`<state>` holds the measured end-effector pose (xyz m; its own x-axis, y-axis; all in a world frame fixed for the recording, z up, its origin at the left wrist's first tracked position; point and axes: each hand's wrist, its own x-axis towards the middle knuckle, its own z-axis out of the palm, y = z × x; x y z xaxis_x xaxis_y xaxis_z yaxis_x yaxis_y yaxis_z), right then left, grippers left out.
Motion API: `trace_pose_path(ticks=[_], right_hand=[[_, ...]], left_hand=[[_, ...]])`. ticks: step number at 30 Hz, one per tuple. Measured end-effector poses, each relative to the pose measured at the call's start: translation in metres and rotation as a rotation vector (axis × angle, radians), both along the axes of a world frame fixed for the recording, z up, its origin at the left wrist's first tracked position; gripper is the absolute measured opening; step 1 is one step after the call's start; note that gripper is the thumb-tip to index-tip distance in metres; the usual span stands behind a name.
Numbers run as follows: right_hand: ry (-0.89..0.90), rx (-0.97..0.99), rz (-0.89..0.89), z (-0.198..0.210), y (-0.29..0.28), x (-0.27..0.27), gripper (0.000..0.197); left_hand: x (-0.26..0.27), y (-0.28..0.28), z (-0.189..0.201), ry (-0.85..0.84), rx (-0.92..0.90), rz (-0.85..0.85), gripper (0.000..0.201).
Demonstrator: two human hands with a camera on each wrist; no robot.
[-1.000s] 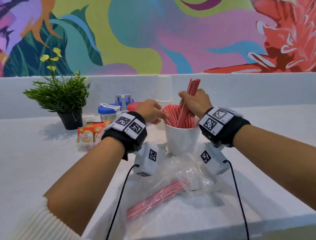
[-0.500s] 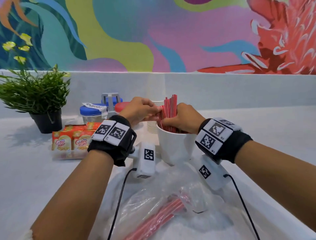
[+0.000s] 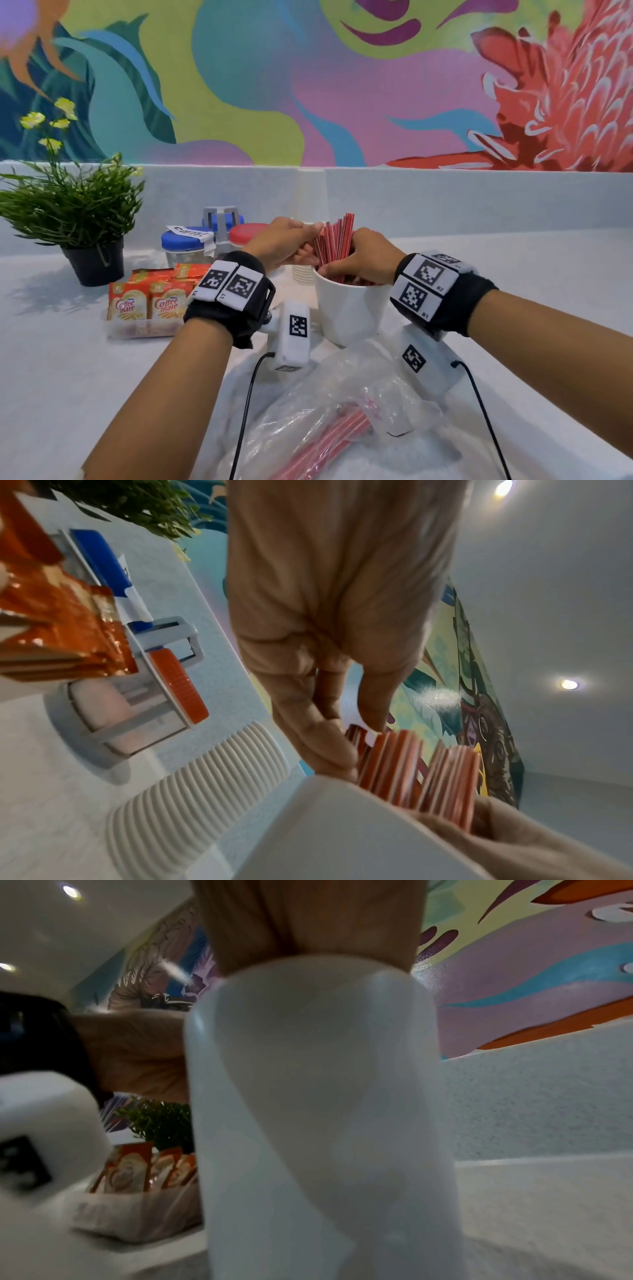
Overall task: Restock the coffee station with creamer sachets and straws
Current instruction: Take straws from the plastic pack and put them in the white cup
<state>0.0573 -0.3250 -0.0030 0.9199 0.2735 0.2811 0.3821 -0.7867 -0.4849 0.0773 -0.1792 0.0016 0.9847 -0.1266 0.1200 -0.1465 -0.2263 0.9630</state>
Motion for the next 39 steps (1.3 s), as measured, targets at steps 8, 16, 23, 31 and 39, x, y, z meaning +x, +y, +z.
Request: trace_pose_path(ticks=[8,16,23,31,39], right_hand=[[-0.047,0.394,-0.085,0.021,-0.017,-0.002,0.028],[-0.009,0.201,-0.349,0.01,-0.022,0.001,0.04],[-0.062,0.027,-0.102,-0.001,-0.003,0.0,0.023],[-0.134,-0.005,-0.062,-0.006,-0.004,0.003,0.027],[-0.084,0.023,-0.092,-0.002,-0.004,-0.001,0.031]], left_hand=[[-0.014,0.002,0.004,-0.093,0.096,-0.003,0.032],[-0.011,-0.023,-0.005,-0.29,0.506,0.026,0.044],[-0.007,-0.035,-0.008,-0.251,0.312,0.091,0.028],[-0.012,-0.031,-0.009,-0.222,0.308,0.017,0.046],[-0.017,-0.03,-0.007,-0.189,0.488,0.024,0.042]])
